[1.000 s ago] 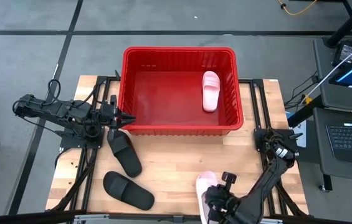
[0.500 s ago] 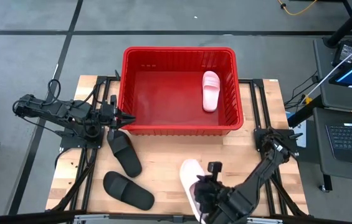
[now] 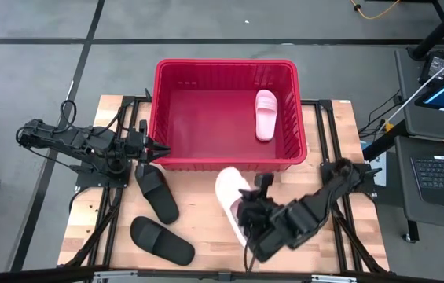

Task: Pick and place slides into bin
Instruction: Put the pink slide into the red bin

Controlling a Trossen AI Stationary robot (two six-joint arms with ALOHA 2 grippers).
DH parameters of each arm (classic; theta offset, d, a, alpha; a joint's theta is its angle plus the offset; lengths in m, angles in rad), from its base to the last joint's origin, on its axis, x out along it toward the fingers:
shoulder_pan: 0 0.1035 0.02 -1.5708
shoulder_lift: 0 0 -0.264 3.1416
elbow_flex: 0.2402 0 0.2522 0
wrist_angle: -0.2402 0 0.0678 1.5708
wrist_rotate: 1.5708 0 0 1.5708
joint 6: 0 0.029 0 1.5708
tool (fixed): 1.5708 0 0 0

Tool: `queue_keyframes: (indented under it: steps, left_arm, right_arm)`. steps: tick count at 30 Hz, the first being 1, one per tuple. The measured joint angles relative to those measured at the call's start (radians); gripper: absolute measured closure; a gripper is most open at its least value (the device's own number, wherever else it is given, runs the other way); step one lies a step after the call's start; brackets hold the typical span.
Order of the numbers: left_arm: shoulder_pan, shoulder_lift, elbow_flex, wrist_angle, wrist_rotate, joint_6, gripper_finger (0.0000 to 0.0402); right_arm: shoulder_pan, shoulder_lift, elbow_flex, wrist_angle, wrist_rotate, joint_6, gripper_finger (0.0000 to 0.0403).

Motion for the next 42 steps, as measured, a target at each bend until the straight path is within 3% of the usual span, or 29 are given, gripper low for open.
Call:
queue_keyframes:
  steps: [13,24,34,42]
  left_arm:
    - [0.0,0.0,0.0,0.0,0.0,0.0,0.0358]
    - [0.0,0.0,0.0,-0.001,0.0,0.0,0.0361]
    - [0.0,0.0,0.0,-0.001,0.0,0.0,0.0359]
    - [0.0,0.0,0.0,0.0,0.0,-0.001,0.0359]
  right_arm:
    - [-0.187,-0.117,0.001,0.002,0.127,-0.199,0.039]
    - [-0.407,-0.117,0.001,0.018,0.128,-0.289,0.039]
    - [-0.516,-0.116,0.001,0.282,0.096,-0.522,0.039]
    - [-0.589,-0.115,-0.029,0.31,0.093,-0.517,0.039]
